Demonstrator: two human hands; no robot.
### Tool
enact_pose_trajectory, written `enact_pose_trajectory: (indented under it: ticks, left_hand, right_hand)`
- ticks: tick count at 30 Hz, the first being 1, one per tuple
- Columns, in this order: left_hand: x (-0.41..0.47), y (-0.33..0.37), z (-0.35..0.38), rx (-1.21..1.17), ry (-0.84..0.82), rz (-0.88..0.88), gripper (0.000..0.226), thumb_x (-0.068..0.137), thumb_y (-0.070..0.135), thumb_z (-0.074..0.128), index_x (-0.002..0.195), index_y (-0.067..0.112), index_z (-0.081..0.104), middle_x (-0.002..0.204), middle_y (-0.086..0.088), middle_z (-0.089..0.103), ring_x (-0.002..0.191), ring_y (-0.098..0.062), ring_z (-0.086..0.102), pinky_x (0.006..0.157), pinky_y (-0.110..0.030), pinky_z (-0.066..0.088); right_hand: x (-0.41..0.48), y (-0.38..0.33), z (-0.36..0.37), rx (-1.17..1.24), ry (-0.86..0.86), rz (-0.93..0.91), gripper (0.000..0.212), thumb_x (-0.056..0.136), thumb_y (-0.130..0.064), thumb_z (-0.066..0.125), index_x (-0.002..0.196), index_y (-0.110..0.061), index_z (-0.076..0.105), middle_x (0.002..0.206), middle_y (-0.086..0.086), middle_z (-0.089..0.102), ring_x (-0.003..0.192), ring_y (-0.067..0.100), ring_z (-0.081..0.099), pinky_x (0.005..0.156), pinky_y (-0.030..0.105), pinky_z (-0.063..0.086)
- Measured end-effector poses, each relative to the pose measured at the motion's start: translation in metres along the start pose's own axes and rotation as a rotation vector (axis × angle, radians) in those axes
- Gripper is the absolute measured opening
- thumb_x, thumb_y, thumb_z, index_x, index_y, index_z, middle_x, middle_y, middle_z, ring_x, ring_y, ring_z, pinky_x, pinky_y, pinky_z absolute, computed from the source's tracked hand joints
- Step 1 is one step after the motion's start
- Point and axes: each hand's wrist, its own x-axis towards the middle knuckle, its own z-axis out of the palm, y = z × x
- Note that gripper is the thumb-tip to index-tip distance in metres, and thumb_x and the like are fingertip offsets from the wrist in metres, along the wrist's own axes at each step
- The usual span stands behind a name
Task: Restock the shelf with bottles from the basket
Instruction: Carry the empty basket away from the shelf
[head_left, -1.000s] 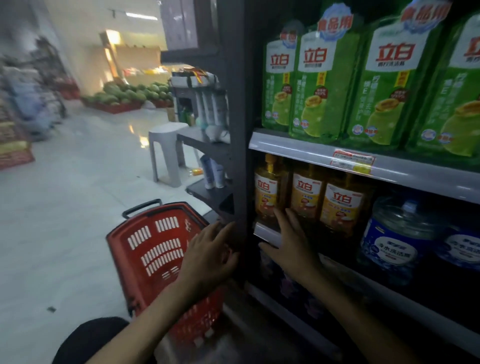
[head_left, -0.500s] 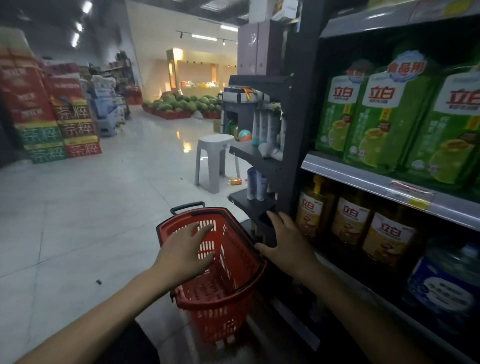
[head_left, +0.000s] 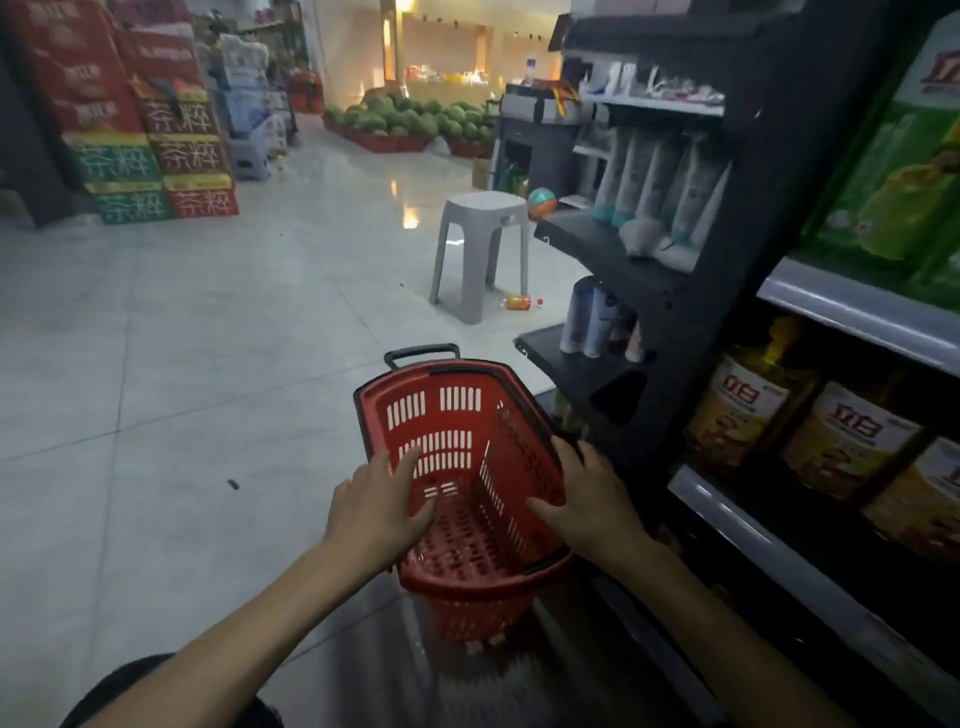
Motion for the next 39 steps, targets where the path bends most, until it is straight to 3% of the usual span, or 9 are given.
enact_pose_trajectory:
  ticks: [4, 9, 13, 16, 20, 23, 26, 33, 39]
  left_hand:
    - [0.029, -0.009, 0.041, 0.023, -0.142, -0.167, 0.097, 0.090, 0.072, 0.052, 0.162, 0.030, 0.003, 0.153, -0.013, 0.038, 0.134, -0.035, 0.049, 0.104, -0.055, 0.047]
    - [0.091, -0.021, 0.078, -0.202, -0.094, -0.413, 0.109, 0.091, 0.068, 0.058, 0.162, 0.018, -0.008, 0.147, -0.021, 0.042, 0.124, -0.041, 0.058, 0.096, -0.053, 0.051]
    - [0.124, -0.028, 0.093, -0.374, -0.025, -0.613, 0.098, 0.090, 0.061, 0.067, 0.156, 0.013, 0.014, 0.143, -0.016, 0.054, 0.116, -0.038, 0.066, 0.093, -0.053, 0.055]
    - [0.135, -0.031, 0.087, -0.459, -0.034, -0.674, 0.071, 0.090, 0.050, 0.072, 0.138, 0.012, 0.035, 0.131, -0.011, 0.062, 0.109, -0.034, 0.068, 0.089, -0.049, 0.056]
    - [0.131, -0.045, 0.046, -0.507, -0.061, -0.716, 0.064, 0.088, 0.047, 0.074, 0.135, 0.017, 0.040, 0.122, -0.006, 0.066, 0.100, -0.028, 0.069, 0.084, -0.044, 0.057]
    - [0.123, -0.062, -0.018, -0.519, -0.035, -0.732, 0.058, 0.093, 0.043, 0.069, 0.137, 0.020, 0.039, 0.120, -0.005, 0.068, 0.096, -0.026, 0.069, 0.082, -0.042, 0.058]
    - [0.123, -0.082, -0.116, -0.508, 0.026, -0.759, 0.059, 0.096, 0.044, 0.066, 0.142, 0.021, 0.037, 0.123, -0.005, 0.068, 0.100, -0.028, 0.071, 0.086, -0.047, 0.060]
    - [0.140, -0.144, -0.417, -0.507, 0.213, -0.849, 0.074, 0.092, 0.053, 0.071, 0.149, 0.025, 0.033, 0.131, -0.003, 0.066, 0.106, -0.025, 0.071, 0.089, -0.051, 0.061]
    - [0.159, -0.190, -0.657, -0.451, 0.239, -0.831, 0.088, 0.080, 0.034, 0.087, 0.145, 0.011, 0.031, 0.127, -0.013, 0.063, 0.107, -0.033, 0.069, 0.088, -0.049, 0.058]
  right_hand:
    - [0.045, 0.014, 0.040, -0.119, -0.098, 0.008, 0.098, 0.084, -0.058, 0.068, 0.160, -0.025, 0.014, 0.163, 0.019, 0.021, 0.151, 0.037, 0.019, 0.122, 0.049, 0.024]
    - [0.127, 0.023, 0.077, -0.229, -0.121, 0.067, 0.102, 0.086, -0.054, 0.067, 0.161, -0.018, 0.007, 0.161, 0.024, 0.019, 0.150, 0.040, 0.020, 0.121, 0.050, 0.024]
    - [0.187, 0.022, 0.100, -0.083, -0.077, 0.206, 0.111, 0.080, -0.039, 0.079, 0.158, -0.004, 0.009, 0.157, 0.027, 0.027, 0.138, 0.046, 0.038, 0.109, 0.052, 0.039]
    - [0.214, 0.022, 0.099, 0.102, -0.083, 0.382, 0.088, 0.081, -0.017, 0.075, 0.151, 0.005, 0.026, 0.149, 0.030, 0.038, 0.135, 0.046, 0.043, 0.104, 0.048, 0.044]
    - [0.218, -0.002, 0.066, 0.180, -0.155, 0.441, 0.045, 0.077, -0.018, 0.076, 0.111, 0.003, 0.057, 0.114, 0.026, 0.063, 0.105, 0.043, 0.063, 0.074, 0.034, 0.046]
    - [0.220, -0.052, 0.012, 0.200, -0.193, 0.362, 0.028, 0.078, -0.020, 0.076, 0.090, -0.005, 0.056, 0.102, 0.021, 0.068, 0.087, 0.038, 0.066, 0.068, 0.029, 0.043]
    - [0.230, -0.125, -0.060, 0.279, -0.234, 0.258, 0.023, 0.083, -0.017, 0.074, 0.085, -0.013, 0.051, 0.085, 0.008, 0.063, 0.058, 0.012, 0.051, 0.051, 0.022, 0.036]
    - [0.278, -0.350, -0.267, 0.239, -0.245, -0.005, 0.043, 0.085, -0.029, 0.071, 0.113, -0.004, 0.050, 0.111, 0.016, 0.062, 0.095, 0.037, 0.064, 0.084, 0.046, 0.057]
    - [0.321, -0.517, -0.426, 0.248, -0.274, -0.149, 0.048, 0.078, -0.034, 0.073, 0.113, -0.009, 0.051, 0.100, 0.011, 0.067, 0.079, 0.031, 0.071, 0.073, 0.048, 0.063]
